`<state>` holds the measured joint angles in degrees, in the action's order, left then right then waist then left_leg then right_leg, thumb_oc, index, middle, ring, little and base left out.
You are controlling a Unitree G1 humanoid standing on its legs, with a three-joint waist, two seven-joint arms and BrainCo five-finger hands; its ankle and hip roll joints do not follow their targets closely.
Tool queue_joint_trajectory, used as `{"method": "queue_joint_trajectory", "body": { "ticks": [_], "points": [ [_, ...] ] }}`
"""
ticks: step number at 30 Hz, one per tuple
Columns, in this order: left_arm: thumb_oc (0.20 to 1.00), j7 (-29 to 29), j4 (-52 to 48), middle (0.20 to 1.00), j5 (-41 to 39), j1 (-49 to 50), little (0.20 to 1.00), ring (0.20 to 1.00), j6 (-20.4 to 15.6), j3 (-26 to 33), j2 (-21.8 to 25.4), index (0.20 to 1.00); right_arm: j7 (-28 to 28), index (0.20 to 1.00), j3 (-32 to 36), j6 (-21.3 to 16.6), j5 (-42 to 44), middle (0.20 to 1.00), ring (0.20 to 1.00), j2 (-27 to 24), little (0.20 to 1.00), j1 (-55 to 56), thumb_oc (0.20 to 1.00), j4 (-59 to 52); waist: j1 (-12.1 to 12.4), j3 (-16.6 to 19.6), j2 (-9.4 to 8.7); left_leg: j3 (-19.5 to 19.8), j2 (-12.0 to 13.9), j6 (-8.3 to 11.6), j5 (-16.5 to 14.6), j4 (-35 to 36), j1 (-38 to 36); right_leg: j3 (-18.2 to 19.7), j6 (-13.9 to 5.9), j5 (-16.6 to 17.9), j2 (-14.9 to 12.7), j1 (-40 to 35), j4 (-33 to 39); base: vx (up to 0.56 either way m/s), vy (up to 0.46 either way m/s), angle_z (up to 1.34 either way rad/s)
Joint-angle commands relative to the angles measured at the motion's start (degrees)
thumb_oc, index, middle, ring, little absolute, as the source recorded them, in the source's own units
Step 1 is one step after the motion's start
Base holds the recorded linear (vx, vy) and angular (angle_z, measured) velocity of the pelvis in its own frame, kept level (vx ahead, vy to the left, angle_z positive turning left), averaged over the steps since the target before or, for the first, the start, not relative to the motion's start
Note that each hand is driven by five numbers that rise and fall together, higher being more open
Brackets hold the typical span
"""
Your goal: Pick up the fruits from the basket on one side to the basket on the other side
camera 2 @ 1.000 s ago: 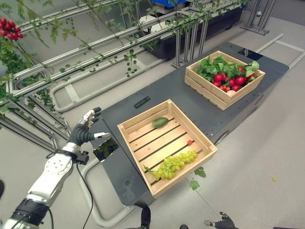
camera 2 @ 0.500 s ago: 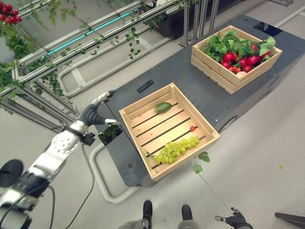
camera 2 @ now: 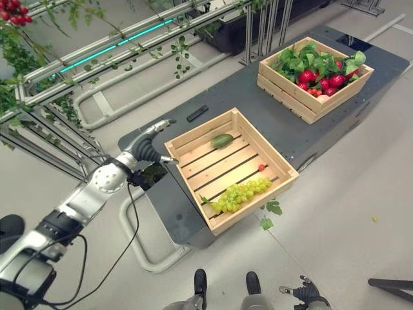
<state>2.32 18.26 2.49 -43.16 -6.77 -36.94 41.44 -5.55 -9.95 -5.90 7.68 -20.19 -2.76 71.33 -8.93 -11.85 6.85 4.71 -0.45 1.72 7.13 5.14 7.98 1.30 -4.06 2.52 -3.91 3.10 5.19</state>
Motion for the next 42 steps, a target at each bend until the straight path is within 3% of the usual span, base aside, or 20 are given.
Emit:
{"method": "queue_joint_trajectory", "body": {
  "ticks": [1, 15, 19, 26, 42],
  "points": [
    [1.000, 0.8, 4.2, 1.000, 2.5, -8.5, 1.000, 1.000, -0.7, 1.8, -0.5, 1.000, -0.3, 1.000, -0.6, -0.4, 2.2, 1.000, 1.000, -1.1, 1.000, -0.2, 1.000, -0.6, -0.7, 2.0, 0.56, -0.9, -1.2, 1.57, -8.1, -0.8, -1.9, 3.2, -3.14, -1.7, -1.1, 5.6, -0.3, 0.00, 0.052, -0.04],
    [1.000, 1.5, 15.0, 1.000, 3.8, -14.3, 1.000, 1.000, 0.7, -3.2, -8.4, 1.000, -2.1, 1.000, 0.4, -0.5, 3.3, 1.000, 1.000, -3.7, 1.000, -1.7, 1.000, -2.2, -2.8, 0.2, 5.14, -2.7, -2.6, 0.75, -9.4, -2.3, -1.6, 6.7, -3.71, -0.8, -1.7, 7.4, -0.2, 0.00, 0.039, -0.12],
    [1.000, 2.0, 19.0, 1.000, 4.6, -15.1, 1.000, 1.000, 1.0, -4.1, -10.5, 1.000, -2.6, 1.000, 0.4, -0.5, 3.5, 1.000, 1.000, -4.1, 1.000, -2.2, 1.000, -2.7, -3.6, -0.7, 5.65, -4.1, -2.6, 0.65, -9.9, -3.2, -1.3, 8.3, -3.79, -0.5, -1.5, 8.2, -0.2, 0.00, 0.013, -0.42],
    [1.000, 3.1, 34.7, 1.000, 3.6, -17.5, 1.000, 1.000, 2.7, -3.9, -16.5, 1.000, -4.2, 1.000, 0.6, -1.1, 4.4, 1.000, 1.000, -5.2, 1.000, -2.6, 1.000, -4.7, -7.5, -3.9, 7.33, -7.5, -3.0, 0.53, -10.6, -4.3, -0.1, 12.3, -4.06, 0.6, -1.1, 11.1, -0.4, -0.01, 0.020, -0.26],
    [1.000, 3.4, 50.6, 1.000, -5.7, -17.8, 1.000, 1.000, 3.6, 2.3, -20.8, 1.000, -7.4, 1.000, -0.1, -2.3, 6.8, 1.000, 1.000, -5.5, 1.000, -5.3, 1.000, -7.2, -11.5, -9.7, 7.88, -12.9, -3.3, 0.37, -10.8, -4.5, 3.3, 18.5, -4.74, 3.3, 0.0, 17.5, -0.7, 0.01, 0.021, -0.26]
  ]
}}
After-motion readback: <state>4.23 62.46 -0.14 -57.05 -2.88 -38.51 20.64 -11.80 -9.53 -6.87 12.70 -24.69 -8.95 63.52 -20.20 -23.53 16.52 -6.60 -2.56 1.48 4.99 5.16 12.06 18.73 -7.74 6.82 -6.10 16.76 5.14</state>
